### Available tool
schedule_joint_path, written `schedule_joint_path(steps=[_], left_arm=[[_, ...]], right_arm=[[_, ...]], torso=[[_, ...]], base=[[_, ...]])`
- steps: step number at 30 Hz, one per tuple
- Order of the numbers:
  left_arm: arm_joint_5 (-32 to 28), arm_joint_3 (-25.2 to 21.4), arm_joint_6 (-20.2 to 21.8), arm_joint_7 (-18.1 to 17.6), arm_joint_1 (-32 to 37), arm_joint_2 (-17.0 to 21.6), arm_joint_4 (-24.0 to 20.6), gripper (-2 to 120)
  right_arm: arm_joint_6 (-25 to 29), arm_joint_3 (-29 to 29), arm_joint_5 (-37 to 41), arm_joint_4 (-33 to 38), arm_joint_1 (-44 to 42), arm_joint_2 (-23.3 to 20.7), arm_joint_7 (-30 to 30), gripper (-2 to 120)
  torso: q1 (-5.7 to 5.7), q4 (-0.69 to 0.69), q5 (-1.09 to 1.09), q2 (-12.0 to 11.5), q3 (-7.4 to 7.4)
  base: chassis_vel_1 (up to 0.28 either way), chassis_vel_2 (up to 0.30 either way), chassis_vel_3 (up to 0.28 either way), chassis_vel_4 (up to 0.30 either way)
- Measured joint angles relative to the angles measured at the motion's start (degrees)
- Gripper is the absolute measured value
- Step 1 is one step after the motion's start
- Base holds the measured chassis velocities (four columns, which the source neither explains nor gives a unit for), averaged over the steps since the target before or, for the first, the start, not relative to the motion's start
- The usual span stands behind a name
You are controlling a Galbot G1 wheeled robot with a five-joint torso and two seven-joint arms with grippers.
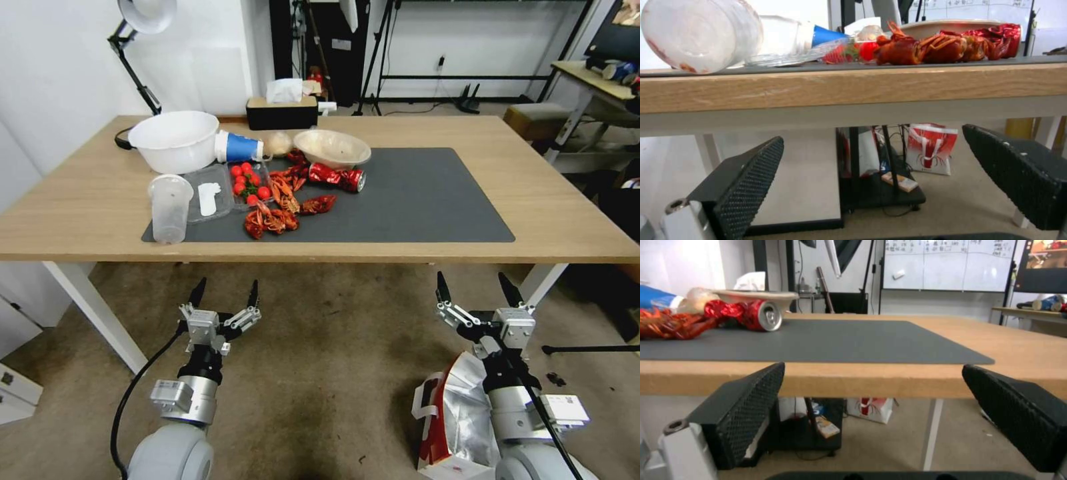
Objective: Pick up the food delivery bag from the floor and place it on the table.
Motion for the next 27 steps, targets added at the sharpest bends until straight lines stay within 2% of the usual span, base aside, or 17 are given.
schedule_joint_path(steps=[27], left_arm=[[0.09,-0.21,0.21,-0.19,0.32,-0.03,-1.17,99]], right_arm=[[-0.43,-0.12,0.41,-0.78,0.29,-0.09,-0.46,100]], torso=[[-2.55,0.0,0.0,-6.44,-3.91]], base=[[0.0,0.0,0.0,0.0]])
